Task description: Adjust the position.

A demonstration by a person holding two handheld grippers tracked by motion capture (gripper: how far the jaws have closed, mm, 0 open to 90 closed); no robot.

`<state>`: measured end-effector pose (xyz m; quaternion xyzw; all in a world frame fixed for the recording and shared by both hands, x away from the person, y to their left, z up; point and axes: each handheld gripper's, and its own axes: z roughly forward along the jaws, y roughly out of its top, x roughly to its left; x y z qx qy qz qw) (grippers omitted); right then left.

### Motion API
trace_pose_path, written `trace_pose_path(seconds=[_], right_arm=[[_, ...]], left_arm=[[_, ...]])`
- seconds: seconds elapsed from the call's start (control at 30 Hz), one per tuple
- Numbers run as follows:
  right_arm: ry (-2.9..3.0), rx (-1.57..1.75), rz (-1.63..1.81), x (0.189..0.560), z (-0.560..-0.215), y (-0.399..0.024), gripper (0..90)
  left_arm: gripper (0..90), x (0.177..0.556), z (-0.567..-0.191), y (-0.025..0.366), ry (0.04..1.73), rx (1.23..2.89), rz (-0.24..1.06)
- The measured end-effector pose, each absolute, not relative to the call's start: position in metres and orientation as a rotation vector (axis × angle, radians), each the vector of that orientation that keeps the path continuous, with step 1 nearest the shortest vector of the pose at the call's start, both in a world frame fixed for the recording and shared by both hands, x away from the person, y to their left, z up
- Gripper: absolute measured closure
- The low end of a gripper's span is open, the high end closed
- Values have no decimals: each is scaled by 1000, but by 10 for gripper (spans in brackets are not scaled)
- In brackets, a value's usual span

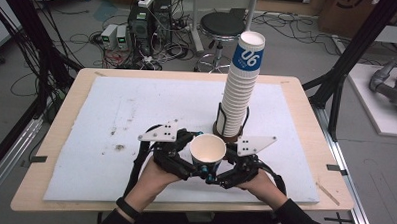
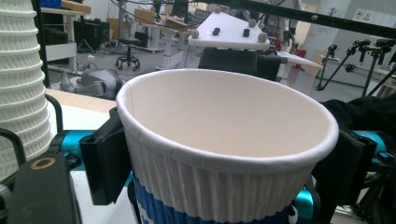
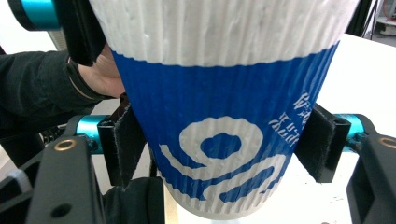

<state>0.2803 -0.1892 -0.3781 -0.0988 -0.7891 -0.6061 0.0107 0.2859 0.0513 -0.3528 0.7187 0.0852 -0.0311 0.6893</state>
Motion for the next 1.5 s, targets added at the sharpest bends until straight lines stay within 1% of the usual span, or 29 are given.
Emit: trace_pose_path(seconds=[0.23, 0.4, 0.63, 1.23, 1.5], right_arm=[[-2464, -312, -1889, 280, -378, -189, 263], [-2468, -327, -1898, 281, -377, -191, 216], [-2485, -330, -1907, 283, -373, -200, 197], [-2508, -455, -2024, 296, -364, -256, 193], [-2503, -493, -2060, 298, -361, -274, 193]], left_arm=[[199, 285, -352, 52, 187, 1612, -54], [200, 286, -352, 54, 198, 1627, -39], [200, 287, -353, 59, 211, 1630, -25], [201, 295, -360, 72, 227, 1657, 22], [201, 292, -361, 80, 242, 1660, 42]])
